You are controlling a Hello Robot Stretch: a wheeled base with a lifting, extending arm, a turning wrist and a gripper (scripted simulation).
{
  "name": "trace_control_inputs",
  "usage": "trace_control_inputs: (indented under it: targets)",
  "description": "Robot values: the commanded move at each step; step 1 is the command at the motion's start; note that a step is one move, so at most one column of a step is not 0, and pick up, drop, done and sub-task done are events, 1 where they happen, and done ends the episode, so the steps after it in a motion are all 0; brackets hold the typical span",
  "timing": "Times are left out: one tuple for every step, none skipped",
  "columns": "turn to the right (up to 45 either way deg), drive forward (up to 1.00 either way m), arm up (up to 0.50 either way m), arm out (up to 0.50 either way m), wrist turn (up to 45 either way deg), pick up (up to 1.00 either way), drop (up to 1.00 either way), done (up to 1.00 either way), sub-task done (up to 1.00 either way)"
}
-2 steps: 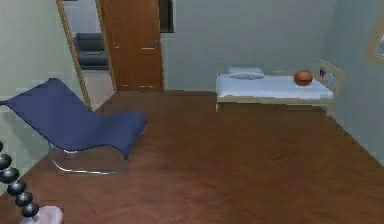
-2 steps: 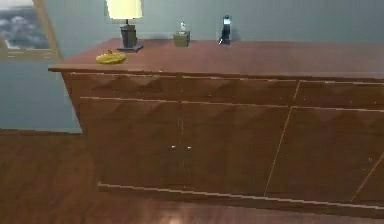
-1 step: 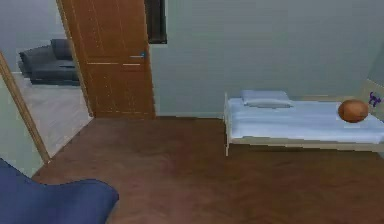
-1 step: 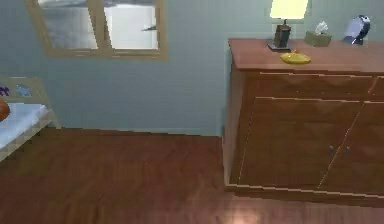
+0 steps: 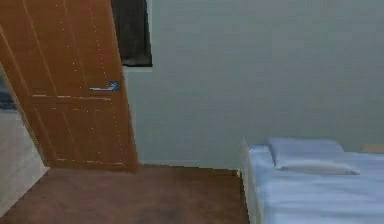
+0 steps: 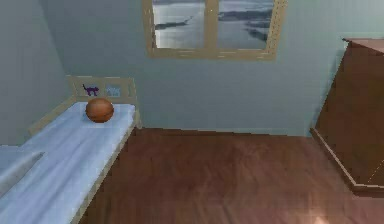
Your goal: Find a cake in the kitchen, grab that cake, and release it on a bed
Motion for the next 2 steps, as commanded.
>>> trace_control_inputs:
  targets:
    - [-15.0, 0.0, 0.0, 0.0, 0.0, 0.0, 0.0, 0.0, 0.0]
    - [0.0, 0.1, 0.0, 0.0, 0.0, 0.0, 0.0, 0.0, 0.0]
